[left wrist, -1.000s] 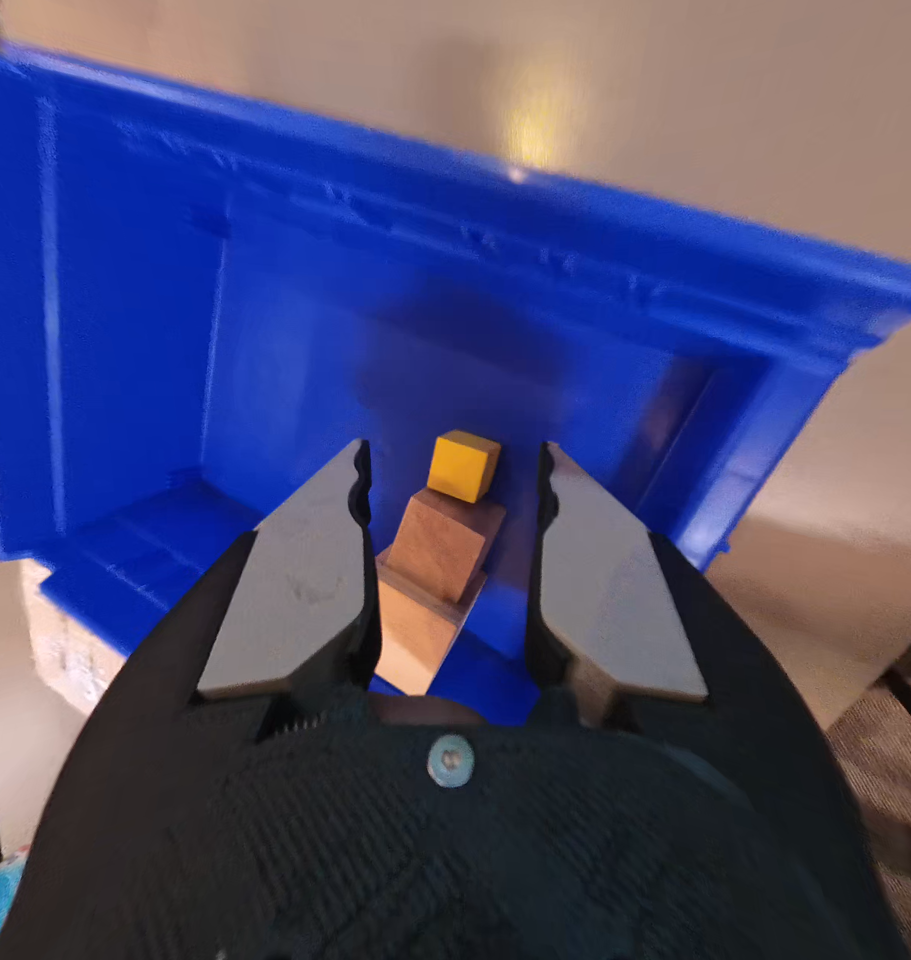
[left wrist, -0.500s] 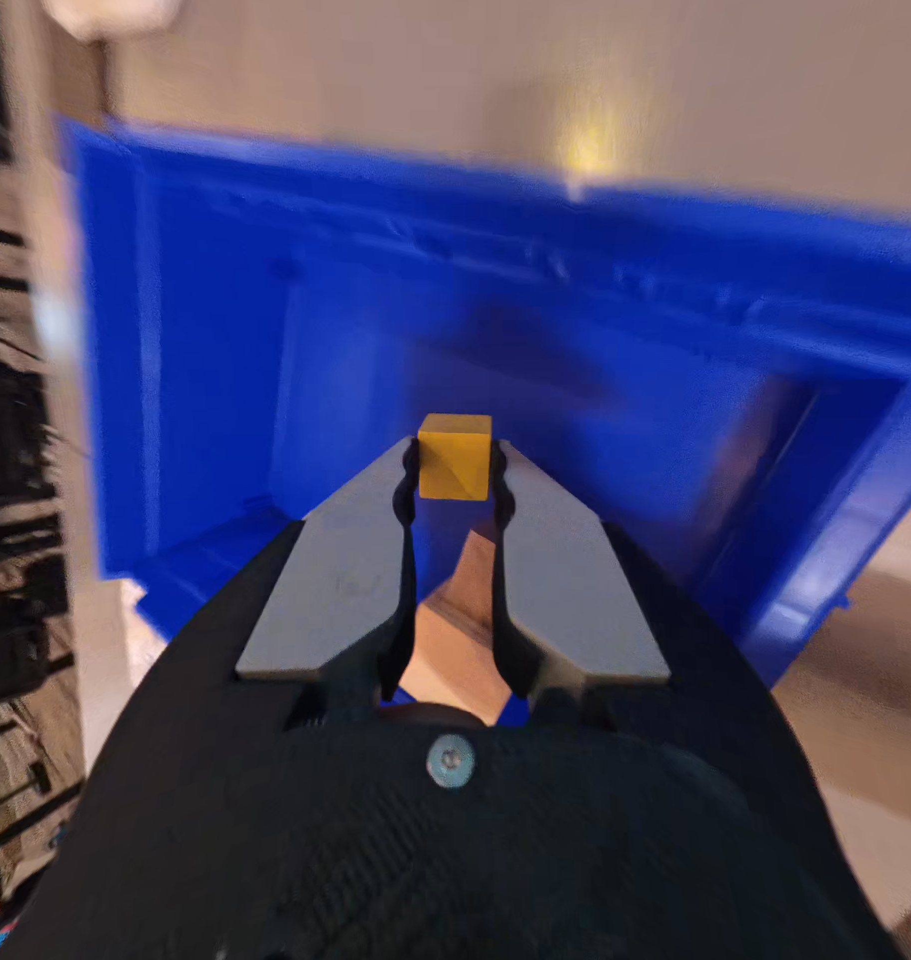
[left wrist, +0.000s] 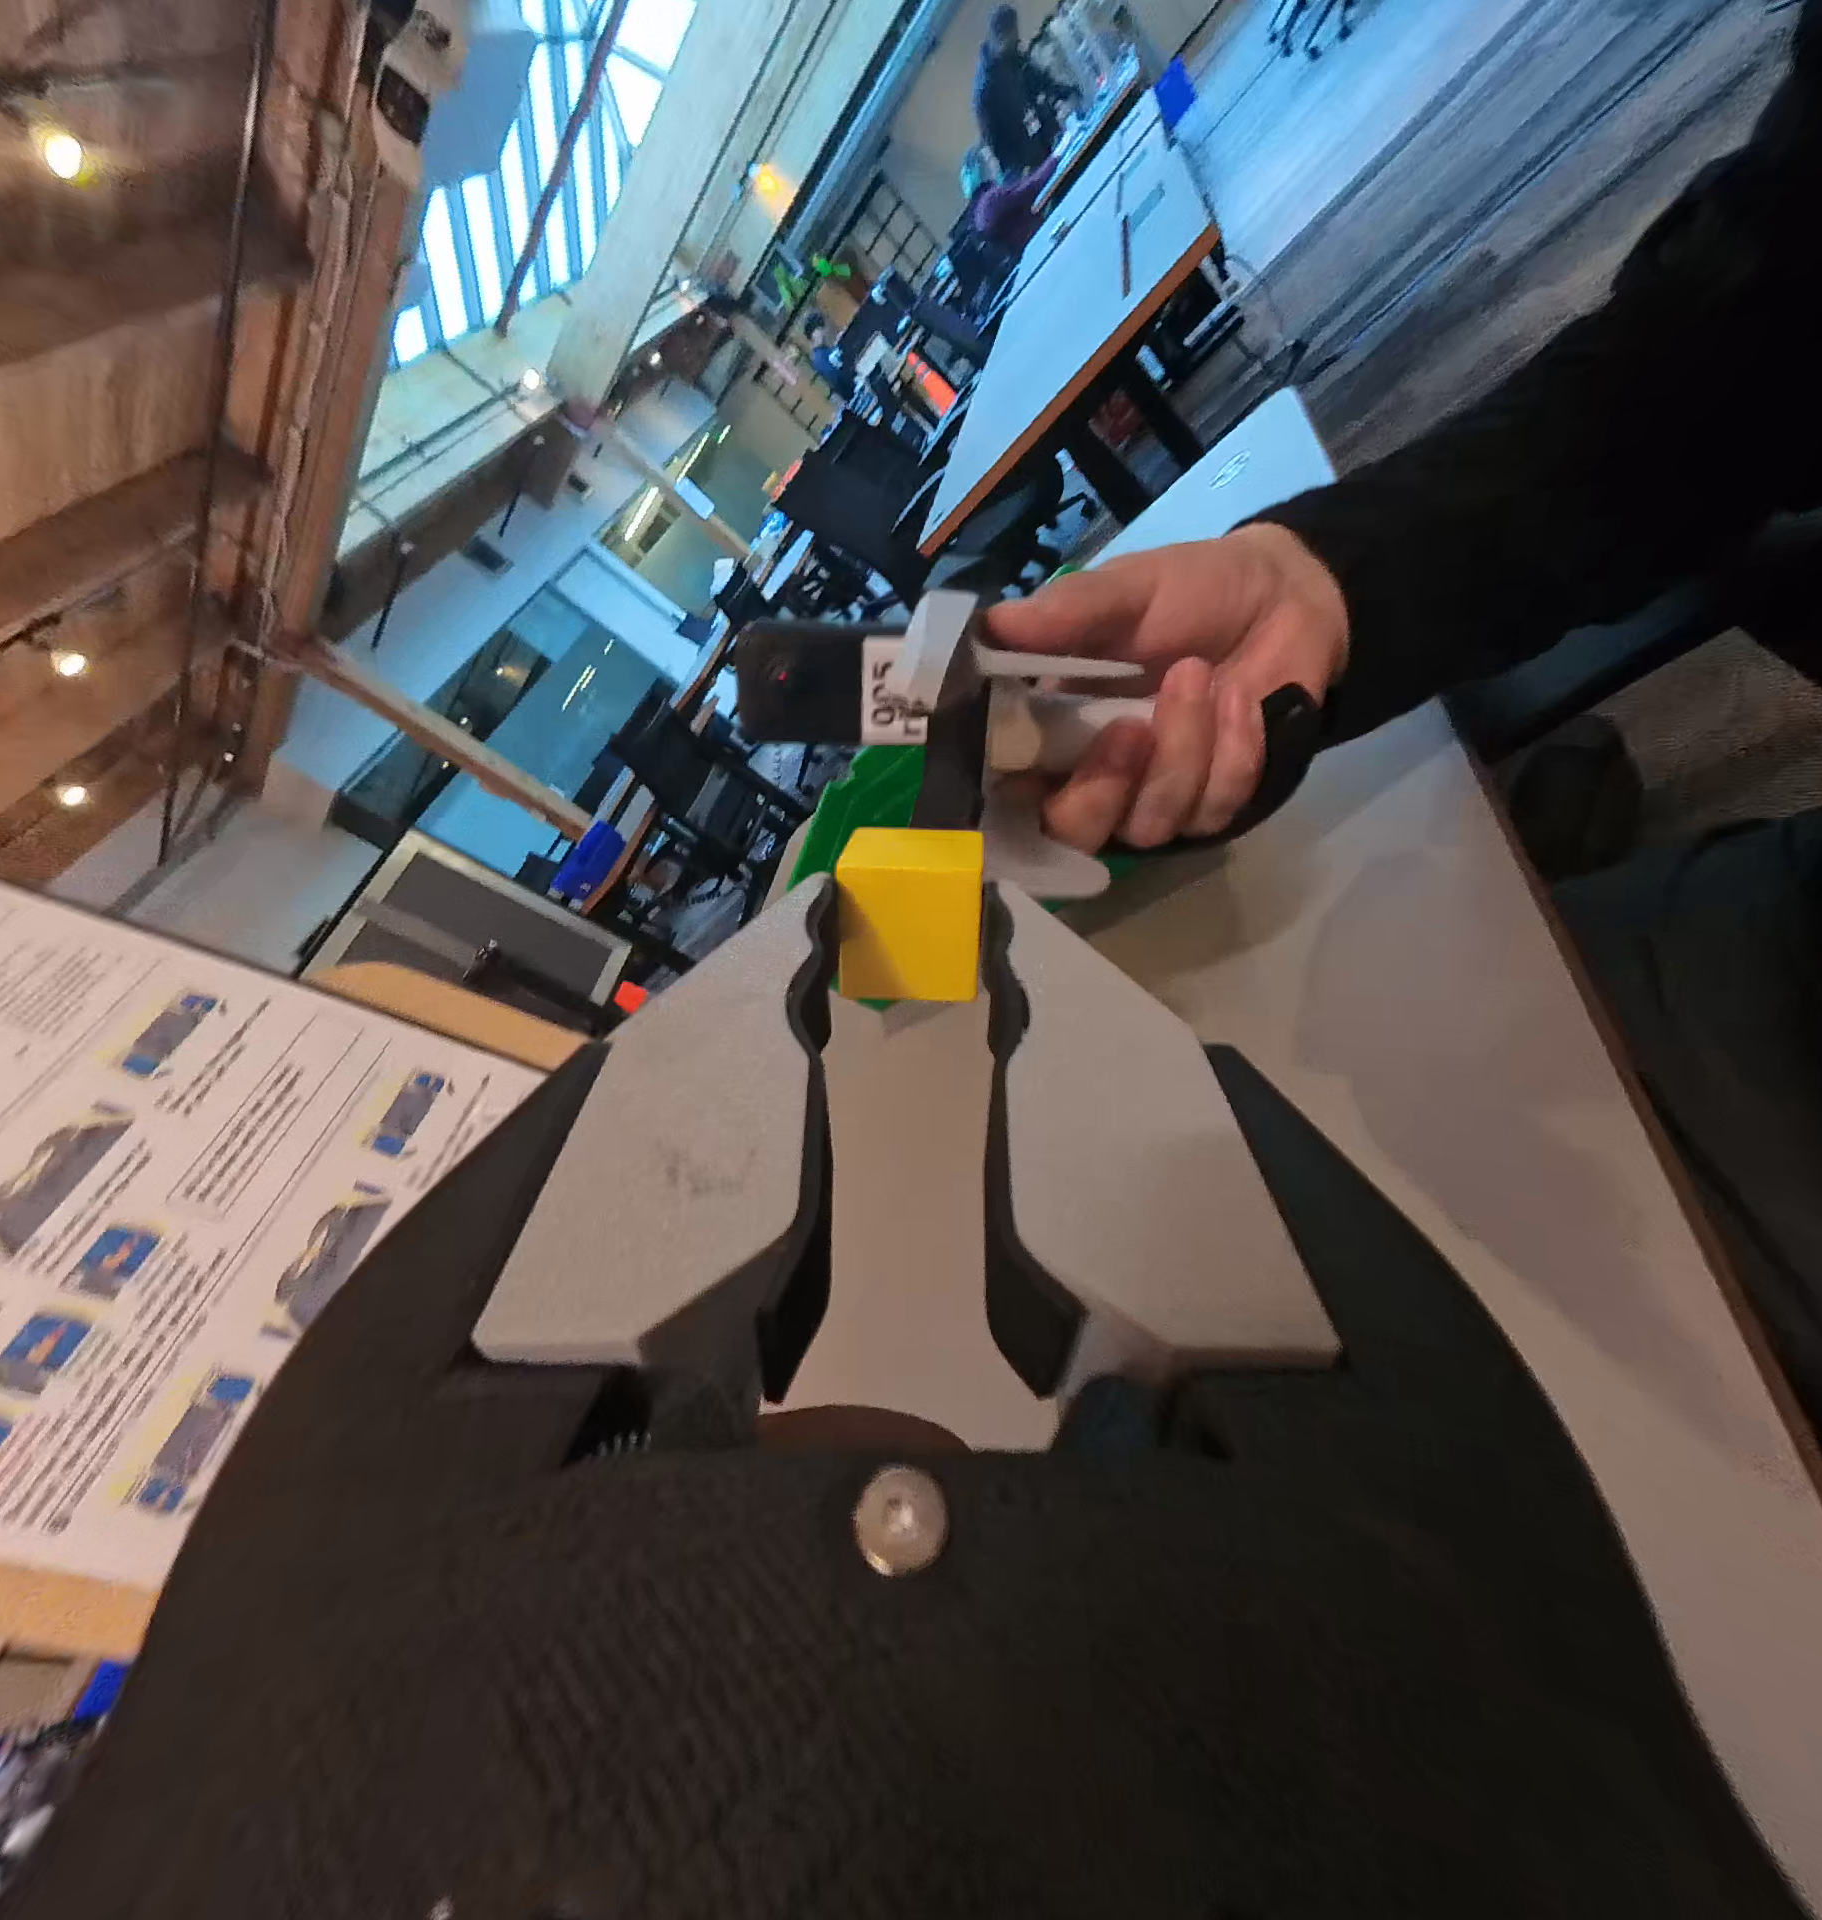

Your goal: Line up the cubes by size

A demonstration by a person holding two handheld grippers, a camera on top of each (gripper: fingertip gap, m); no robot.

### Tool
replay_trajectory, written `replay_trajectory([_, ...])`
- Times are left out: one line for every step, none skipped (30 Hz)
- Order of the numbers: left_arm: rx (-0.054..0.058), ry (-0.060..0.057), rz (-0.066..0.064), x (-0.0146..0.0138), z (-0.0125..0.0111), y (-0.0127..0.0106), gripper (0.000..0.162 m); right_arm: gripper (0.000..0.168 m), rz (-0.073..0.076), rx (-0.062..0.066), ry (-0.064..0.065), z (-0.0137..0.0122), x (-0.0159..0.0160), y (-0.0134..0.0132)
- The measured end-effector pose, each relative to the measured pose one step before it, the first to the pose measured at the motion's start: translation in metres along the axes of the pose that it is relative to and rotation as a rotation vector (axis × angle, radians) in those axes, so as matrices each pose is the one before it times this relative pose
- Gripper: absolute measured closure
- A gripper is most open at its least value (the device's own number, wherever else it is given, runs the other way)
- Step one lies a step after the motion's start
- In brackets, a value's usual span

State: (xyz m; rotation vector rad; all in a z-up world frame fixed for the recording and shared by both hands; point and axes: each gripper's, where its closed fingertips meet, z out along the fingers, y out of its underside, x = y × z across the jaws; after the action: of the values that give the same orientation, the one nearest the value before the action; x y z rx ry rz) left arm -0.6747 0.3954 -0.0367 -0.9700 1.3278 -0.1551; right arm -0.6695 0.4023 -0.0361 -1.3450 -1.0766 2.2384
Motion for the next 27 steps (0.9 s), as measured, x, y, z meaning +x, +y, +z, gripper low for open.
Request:
replay_trajectory([0.0014,0.0157,0.0075,0.00287,0.00520,-0.00221,0.137,0.122,-0.0038,-0.0081,0.0033,0.00252,-0.00076,0.00284])
replay_trajectory([0.0004,0.0091,0.0057,0.00147,0.00408,-0.00107,0.137,0.122,-0.0120,-0.0084,0.0198,0.00177,0.00181,0.00242])
replay_trajectory([0.0037,0.0056,-0.0002,0.00068,0.00312,-0.00063,0.137,0.128,-0.0142,-0.0035,0.0140,0.00102,0.00132,0.00142])
replay_trajectory([0.0052,0.0033,-0.0045,0.00025,0.00214,-0.00022,0.137,0.142,-0.0120,-0.0050,-0.0005,0.00054,-0.00020,0.00162])
replay_trajectory([0.0046,-0.0002,-0.0048,-0.00015,0.00138,0.00033,0.137,0.144,0.0023,0.0025,-0.0091,0.00020,-0.00076,0.00017])
replay_trajectory([0.0057,-0.0018,-0.0076,-0.00004,0.00095,0.00069,0.137,0.144,0.0062,0.0100,-0.0051,-0.00047,0.00019,-0.00099])
replay_trajectory([0.0076,-0.0045,-0.0088,-0.00027,0.00036,0.00042,0.137,0.144,0.0008,0.0069,-0.0067,-0.00039,0.00025,-0.00040])
replay_trajectory([0.0020,-0.0024,-0.0070,0.00021,0.00028,0.00111,0.137,0.144,-0.0016,0.0009,-0.0001,-0.00075,0.00144,0.00065])
replay_trajectory([-0.0063,-0.0032,-0.0073,0.00033,0.00044,0.00257,0.137,0.144,-0.0032,0.0065,0.0099,-0.00090,0.00248,-0.00008])
replay_trajectory([-0.0068,-0.0051,-0.0093,0.00019,0.00041,0.00263,0.137,0.144,-0.0032,0.0035,0.0073,-0.00072,0.00186,0.00027])
replay_trajectory([-0.0014,-0.0019,-0.0131,0.00072,0.00020,0.00168,0.137,0.144,-0.0006,0.0006,0.0011,-0.00053,0.00076,0.00086])
replay_trajectory([-0.0004,-0.0029,-0.0161,0.00061,0.00010,0.00100,0.137,0.145,0.0028,0.0044,0.0017,-0.00047,0.00039,0.00054])
replay_trajectory([-0.0012,-0.0065,-0.0194,0.00021,0.00006,0.00080,0.137,0.145,0.0027,0.0038,0.0044,-0.00067,0.00017,0.00027])
replay_trajectory([-0.0024,-0.0088,-0.0220,0.00013,-0.00013,0.00078,0.136,0.145,-0.0047,0.0036,0.0089,-0.00182,-0.00027,-0.00042])
replay_trajectory([-0.0033,-0.0176,-0.0214,-0.00109,-0.00047,0.00088,0.136,0.145,-0.0156,0.0072,0.0144,-0.00305,-0.00085,-0.00188])
replay_trajectory([-0.0019,-0.0286,-0.0216,-0.00238,-0.00110,0.00093,0.137,0.145,-0.0158,0.0105,0.0121,-0.00450,-0.00240,-0.00327])
replay_trajectory([-0.0022,-0.0311,-0.0239,-0.00246,-0.00195,0.00142,0.136,0.145,-0.0102,0.0101,0.0003,-0.00581,-0.00532,-0.00458])
replay_trajectory([-0.0110,-0.0201,-0.0235,-0.00065,-0.00254,0.00312,0.130,0.145,-0.0191,0.0053,0.0020,-0.00748,-0.00718,-0.00608])
replay_trajectory([-0.0223,-0.0098,-0.0235,0.00105,-0.00299,0.00532,0.123,0.145,-0.0467,-0.0058,0.0285,-0.00991,-0.00595,-0.00702])
replay_trajectory([-0.0257,-0.0142,-0.0357,0.00069,-0.00281,0.00735,0.122,0.145,-0.0784,-0.0202,0.0639,-0.01274,-0.00205,-0.00813])
replay_trajectory([-0.0289,-0.0073,-0.0489,0.00199,-0.00207,0.00958,0.125,0.145,-0.0915,-0.0363,0.0861,-0.01579,0.00246,-0.00817])
replay_trajectory([-0.0364,0.0020,-0.0570,0.00369,-0.00076,0.01233,0.131,0.145,-0.0853,-0.0566,0.0882,-0.01783,0.00671,-0.00609])
replay_trajectory([-0.0515,0.0085,-0.0569,0.00447,0.00072,0.01578,0.141,0.145,-0.0833,-0.0742,0.1043,-0.01966,0.01355,-0.00292])
replay_trajectory([-0.0672,0.0094,-0.0494,0.00401,0.00209,0.01863,0.146,0.145,-0.0951,-0.0811,0.1559,-0.02125,0.02563,0.00086])
replay_trajectory([-0.0721,0.0027,-0.0374,0.00229,0.00322,0.01933,0.144,0.145,-0.0862,-0.0971,0.1352,-0.01837,0.02775,0.00764])
replay_trajectory([-0.0673,-0.0002,-0.0261,0.00112,0.00359,0.01774,0.144,0.145,-0.0660,-0.1119,0.0714,-0.01270,0.02188,0.01458])
replay_trajectory([-0.0529,0.0023,-0.0209,0.00093,0.00340,0.01406,0.144,0.144,-0.0543,-0.1068,0.0578,-0.00758,0.02015,0.01829])
